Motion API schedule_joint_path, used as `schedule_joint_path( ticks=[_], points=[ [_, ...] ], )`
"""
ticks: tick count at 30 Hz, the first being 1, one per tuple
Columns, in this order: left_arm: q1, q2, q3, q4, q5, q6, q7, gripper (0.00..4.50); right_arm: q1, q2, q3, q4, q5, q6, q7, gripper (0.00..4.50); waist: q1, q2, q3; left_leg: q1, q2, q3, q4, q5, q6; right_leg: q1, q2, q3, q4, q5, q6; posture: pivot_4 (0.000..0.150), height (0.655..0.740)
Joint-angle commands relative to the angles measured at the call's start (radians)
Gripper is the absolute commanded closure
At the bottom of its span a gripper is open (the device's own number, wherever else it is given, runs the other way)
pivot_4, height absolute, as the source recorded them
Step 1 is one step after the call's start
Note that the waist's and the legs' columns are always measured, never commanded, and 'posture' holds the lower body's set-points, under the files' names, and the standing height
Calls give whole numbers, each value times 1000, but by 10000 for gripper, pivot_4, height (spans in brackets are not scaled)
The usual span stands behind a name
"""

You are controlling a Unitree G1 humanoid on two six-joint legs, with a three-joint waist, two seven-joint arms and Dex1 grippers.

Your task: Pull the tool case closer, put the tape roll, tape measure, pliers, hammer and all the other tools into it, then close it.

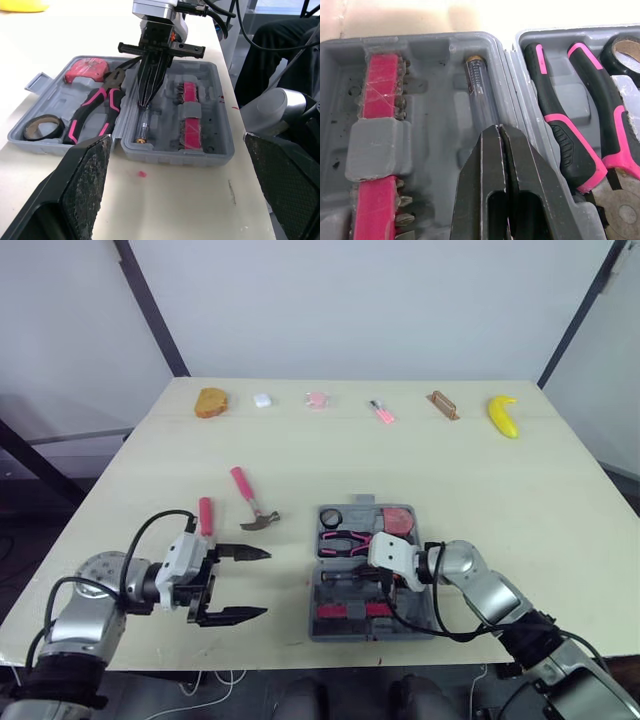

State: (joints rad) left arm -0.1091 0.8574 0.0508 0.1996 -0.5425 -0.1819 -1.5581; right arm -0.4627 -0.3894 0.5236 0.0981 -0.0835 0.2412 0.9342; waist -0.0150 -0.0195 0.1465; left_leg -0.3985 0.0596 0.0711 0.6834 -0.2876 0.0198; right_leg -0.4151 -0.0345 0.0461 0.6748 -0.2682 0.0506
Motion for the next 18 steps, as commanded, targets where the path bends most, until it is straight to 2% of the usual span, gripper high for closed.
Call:
schedule_joint_path(
  ticks=[1,9,15,18],
  points=[
    [8,-1,24,-13,-4,-18,-47,0,3,-24,56,41,-78,70,9,44512,0,-1,-1,1,0,0,0,0,0,0,0,0,1,0,0,1500,7400],
    [7,-7,25,-7,-4,-12,-38,0,-6,-24,48,28,-97,70,-11,44512,1,-2,-2,4,0,0,1,0,0,2,0,0,3,0,0,1500,7400],
    [20,-31,67,-15,-45,42,11,0,29,31,-104,-118,77,94,-14,44512,1,-2,-1,2,0,0,1,0,0,2,0,0,3,0,0,1500,7400],
    [42,-50,124,-38,-98,112,63,0,75,3,-213,-213,162,119,-12,44512,1,-2,0,1,0,0,1,0,0,1,0,0,2,0,0,1500,7400]
  ],
)
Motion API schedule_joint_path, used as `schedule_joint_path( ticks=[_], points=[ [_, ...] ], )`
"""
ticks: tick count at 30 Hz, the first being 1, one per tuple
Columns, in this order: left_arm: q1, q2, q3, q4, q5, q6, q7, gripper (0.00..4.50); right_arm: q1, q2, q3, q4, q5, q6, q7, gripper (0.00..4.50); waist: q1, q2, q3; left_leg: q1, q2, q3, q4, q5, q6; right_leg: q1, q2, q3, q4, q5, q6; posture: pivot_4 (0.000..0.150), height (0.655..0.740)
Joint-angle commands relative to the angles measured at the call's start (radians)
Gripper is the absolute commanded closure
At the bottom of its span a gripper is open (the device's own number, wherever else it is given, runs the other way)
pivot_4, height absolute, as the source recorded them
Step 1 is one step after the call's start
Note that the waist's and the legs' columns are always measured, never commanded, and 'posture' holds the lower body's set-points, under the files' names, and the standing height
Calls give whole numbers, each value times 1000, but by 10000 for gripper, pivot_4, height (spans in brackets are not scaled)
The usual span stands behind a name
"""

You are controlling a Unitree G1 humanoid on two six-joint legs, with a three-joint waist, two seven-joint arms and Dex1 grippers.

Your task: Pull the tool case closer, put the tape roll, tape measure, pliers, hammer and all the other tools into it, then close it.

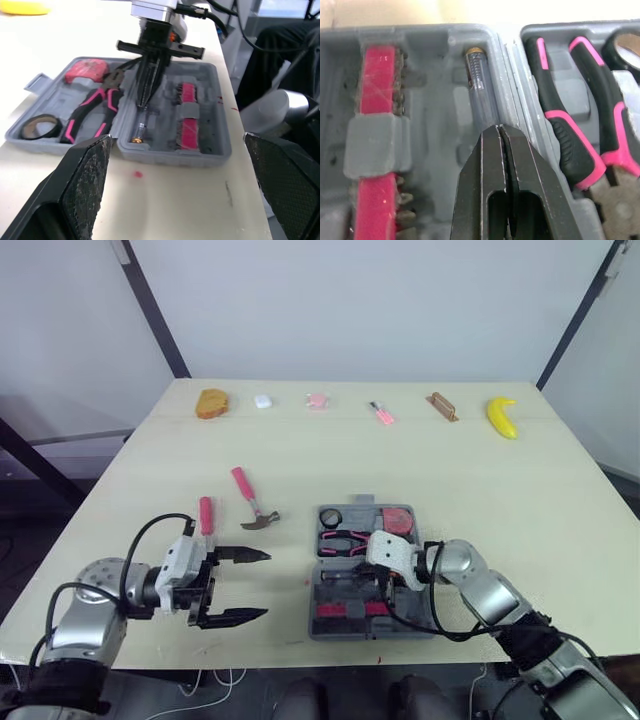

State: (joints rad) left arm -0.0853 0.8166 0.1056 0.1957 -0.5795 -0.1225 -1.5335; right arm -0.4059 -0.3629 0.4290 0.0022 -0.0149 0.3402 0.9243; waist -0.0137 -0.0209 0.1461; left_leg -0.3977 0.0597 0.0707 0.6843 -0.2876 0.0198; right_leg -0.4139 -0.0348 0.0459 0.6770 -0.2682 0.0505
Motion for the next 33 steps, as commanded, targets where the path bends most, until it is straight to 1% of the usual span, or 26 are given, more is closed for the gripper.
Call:
schedule_joint_path(
  ticks=[1,3,6,10,13,16,20,21,23,24,25,26,27,30,33],
  points=[
    [26,-13,86,-38,-68,67,51,0,37,-40,-152,-150,129,31,13,44512,0,0,0,0,0,0,0,0,0,0,0,0,0,0,0,1500,7400],
    [39,-21,114,-45,-67,87,82,0,74,-66,-209,-190,175,9,21,44512,2,-1,0,0,0,-1,0,0,0,0,0,-1,-1,0,0,1500,7400],
    [55,-39,162,-50,-66,147,187,0,137,-78,-321,-203,231,-71,-11,44512,1,-1,1,0,0,-1,0,0,0,1,0,-1,-1,0,0,1500,7400],
    [76,-63,215,-21,-20,136,295,0,228,-127,-441,-196,291,-98,-7,44512,2,-1,1,0,0,-1,0,0,0,1,0,-1,-1,0,0,1500,7400],
    [109,-94,270,3,7,114,392,0,315,-152,-565,-144,318,-154,-45,44512,2,-1,1,0,0,0,0,0,0,1,0,0,-2,0,0,1500,7400],
    [143,-118,334,32,-21,126,419,0,382,-145,-686,-67,342,-251,-89,44512,0,-1,1,0,0,0,-1,0,0,1,0,0,-2,0,0,1500,7400],
    [173,-140,404,129,10,66,472,0,484,-150,-836,33,404,-326,-97,44512,1,-1,1,1,0,0,-1,0,0,1,0,0,-2,0,0,1500,7400],
    [177,-146,419,154,15,51,488,0,512,-157,-859,62,404,-354,-90,42182,1,-1,1,1,0,0,-1,0,0,1,0,0,-2,0,0,1500,7400],
    [187,-159,443,185,16,38,516,0,555,-165,-902,107,414,-385,-80,35813,1,-1,1,1,0,0,-1,0,0,2,0,0,-2,0,0,1500,7400],
    [195,-162,450,197,21,31,522,0,574,-168,-920,124,425,-393,-71,31147,1,-1,1,1,0,0,-1,0,0,2,0,0,-2,0,0,1500,7400],
    [204,-164,453,210,27,22,522,0,591,-171,-936,140,436,-401,-62,24685,1,-1,1,2,0,0,-1,0,0,2,0,0,-2,0,0,1500,7400],
    [213,-166,456,223,33,14,523,0,609,-175,-949,157,443,-411,-53,20203,0,-1,1,2,0,0,-1,0,0,2,0,0,-2,0,0,1500,7400],
    [230,-169,460,245,45,2,528,0,639,-181,-972,183,452,-425,-39,13894,0,-1,1,2,0,0,-1,0,0,2,0,0,-2,0,0,1500,7400],
    [258,-175,472,300,59,-21,537,0,689,-189,-1017,236,481,-453,-13,1023,-1,-1,1,2,0,0,-1,0,0,2,0,1,-2,0,0,1500,7400],
    [282,-177,496,355,57,-39,554,0,724,-197,-1050,289,496,-478,7,1023,-1,-2,0,3,0,1,-1,0,0,2,0,1,-2,0,0,1500,7400]
  ],
)
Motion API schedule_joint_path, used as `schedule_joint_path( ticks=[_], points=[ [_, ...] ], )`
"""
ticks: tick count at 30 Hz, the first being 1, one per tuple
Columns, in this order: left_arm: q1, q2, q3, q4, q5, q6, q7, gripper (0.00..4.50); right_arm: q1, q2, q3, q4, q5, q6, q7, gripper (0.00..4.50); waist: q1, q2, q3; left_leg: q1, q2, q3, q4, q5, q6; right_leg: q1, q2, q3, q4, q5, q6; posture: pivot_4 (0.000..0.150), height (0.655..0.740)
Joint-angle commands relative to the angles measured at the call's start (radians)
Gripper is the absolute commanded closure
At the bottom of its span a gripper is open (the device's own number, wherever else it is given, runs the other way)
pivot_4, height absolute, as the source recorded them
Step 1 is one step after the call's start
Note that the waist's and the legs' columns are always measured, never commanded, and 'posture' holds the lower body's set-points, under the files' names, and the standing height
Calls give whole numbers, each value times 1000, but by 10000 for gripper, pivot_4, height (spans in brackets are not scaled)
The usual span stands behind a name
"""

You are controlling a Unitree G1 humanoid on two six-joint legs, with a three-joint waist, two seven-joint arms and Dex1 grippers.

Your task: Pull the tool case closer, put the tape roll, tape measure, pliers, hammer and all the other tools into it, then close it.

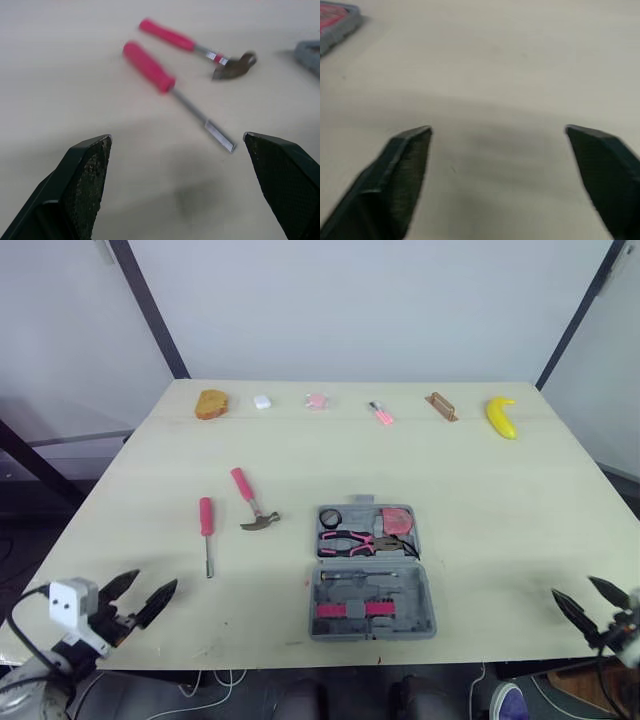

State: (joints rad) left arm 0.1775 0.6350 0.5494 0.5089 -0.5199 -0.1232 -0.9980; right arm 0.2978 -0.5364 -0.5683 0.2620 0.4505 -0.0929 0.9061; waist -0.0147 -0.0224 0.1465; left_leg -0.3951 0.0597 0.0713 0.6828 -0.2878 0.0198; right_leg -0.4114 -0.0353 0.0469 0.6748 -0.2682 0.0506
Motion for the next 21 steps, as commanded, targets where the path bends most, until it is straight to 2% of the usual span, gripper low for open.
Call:
schedule_joint_path(
  ticks=[1,6,14,19,21],
  points=[
    [28,4,58,54,-3,-43,22,0,29,-25,-61,43,33,-52,30,1023,0,0,0,0,0,0,0,0,0,0,0,0,0,0,0,1500,7400],
    [68,1,68,86,3,-78,8,0,58,-26,-76,68,45,-62,31,1023,0,-1,-1,1,0,1,0,0,0,1,0,1,-1,0,0,1500,7400],
    [79,3,69,25,-10,-71,15,0,42,-47,-58,18,60,-20,28,1023,2,-1,-2,1,0,0,0,0,0,1,-1,1,-1,0,0,1500,7400],
    [41,-14,43,-87,2,-41,89,0,47,-63,-9,-121,98,54,73,1023,2,-1,-3,1,1,0,0,0,0,1,-1,1,-1,0,0,1500,7400],
    [20,-29,26,-156,-16,41,142,0,47,-64,15,-184,114,92,85,1023,5,-1,-3,1,1,0,0,0,0,1,-1,0,-1,0,0,1500,7400]
  ],
)
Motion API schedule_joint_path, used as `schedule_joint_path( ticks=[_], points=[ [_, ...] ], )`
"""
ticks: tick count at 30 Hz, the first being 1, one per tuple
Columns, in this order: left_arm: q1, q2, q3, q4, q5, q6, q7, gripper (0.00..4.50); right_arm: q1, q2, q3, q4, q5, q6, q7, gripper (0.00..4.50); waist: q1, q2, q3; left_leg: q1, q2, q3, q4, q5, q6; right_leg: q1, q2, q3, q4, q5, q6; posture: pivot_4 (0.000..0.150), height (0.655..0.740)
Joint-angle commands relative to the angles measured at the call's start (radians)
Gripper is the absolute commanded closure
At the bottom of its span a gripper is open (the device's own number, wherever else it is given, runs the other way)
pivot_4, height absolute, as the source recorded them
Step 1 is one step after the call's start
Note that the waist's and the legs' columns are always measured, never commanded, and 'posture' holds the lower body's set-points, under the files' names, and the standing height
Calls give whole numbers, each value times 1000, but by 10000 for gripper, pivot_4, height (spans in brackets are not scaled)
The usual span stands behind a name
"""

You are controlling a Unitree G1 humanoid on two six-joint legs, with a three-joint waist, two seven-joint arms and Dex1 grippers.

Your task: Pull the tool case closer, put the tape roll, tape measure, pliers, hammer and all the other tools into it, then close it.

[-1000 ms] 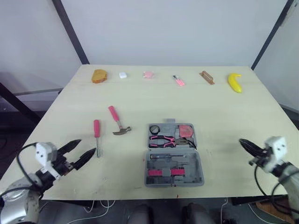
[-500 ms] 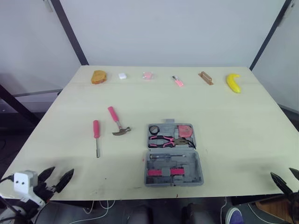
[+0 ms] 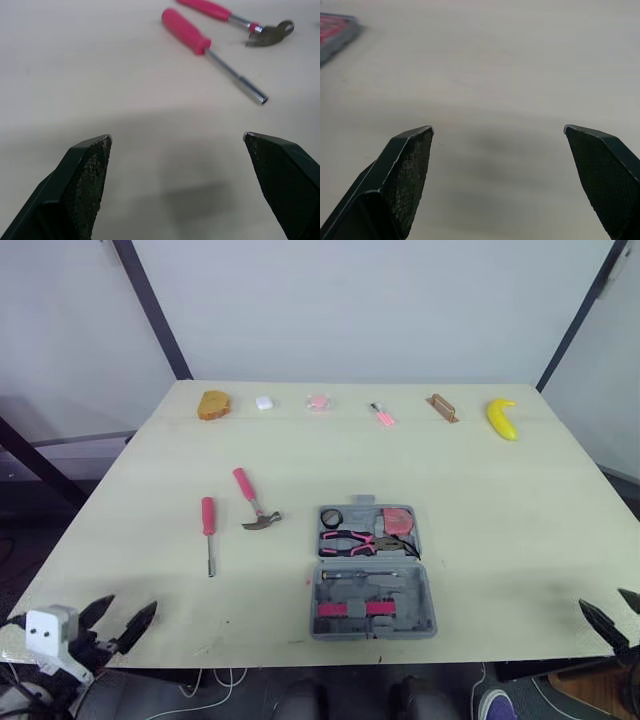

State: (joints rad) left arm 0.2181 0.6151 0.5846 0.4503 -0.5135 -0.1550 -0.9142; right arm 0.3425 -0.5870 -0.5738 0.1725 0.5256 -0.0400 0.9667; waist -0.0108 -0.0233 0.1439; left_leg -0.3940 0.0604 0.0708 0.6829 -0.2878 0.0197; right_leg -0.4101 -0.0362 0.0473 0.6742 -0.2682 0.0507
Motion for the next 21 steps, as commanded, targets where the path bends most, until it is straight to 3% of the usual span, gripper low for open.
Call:
schedule_joint_path(
  ticks=[1,11,17,21],
  points=[
    [-30,-19,-19,-138,-39,125,82,0,1,-15,33,-126,51,61,31,1023,0,0,0,0,0,0,0,0,0,0,0,0,0,0,0,1500,7400],
    [-213,-92,-182,-379,78,363,399,0,-77,-63,190,-374,95,204,93,1023,-1,-1,-1,0,-1,-1,0,0,0,0,1,0,0,0,0,1500,7400],
    [-363,-181,-286,-512,162,611,671,0,-141,-62,248,-414,86,219,103,1023,7,-1,0,-1,-2,-2,1,0,0,0,1,-1,0,1,1,1500,7400],
    [-477,-239,-348,-499,224,709,787,0,-171,-51,276,-428,87,212,101,1023,12,-1,0,-2,-2,-3,1,0,0,0,1,-1,0,1,1,1500,7400]
  ],
)
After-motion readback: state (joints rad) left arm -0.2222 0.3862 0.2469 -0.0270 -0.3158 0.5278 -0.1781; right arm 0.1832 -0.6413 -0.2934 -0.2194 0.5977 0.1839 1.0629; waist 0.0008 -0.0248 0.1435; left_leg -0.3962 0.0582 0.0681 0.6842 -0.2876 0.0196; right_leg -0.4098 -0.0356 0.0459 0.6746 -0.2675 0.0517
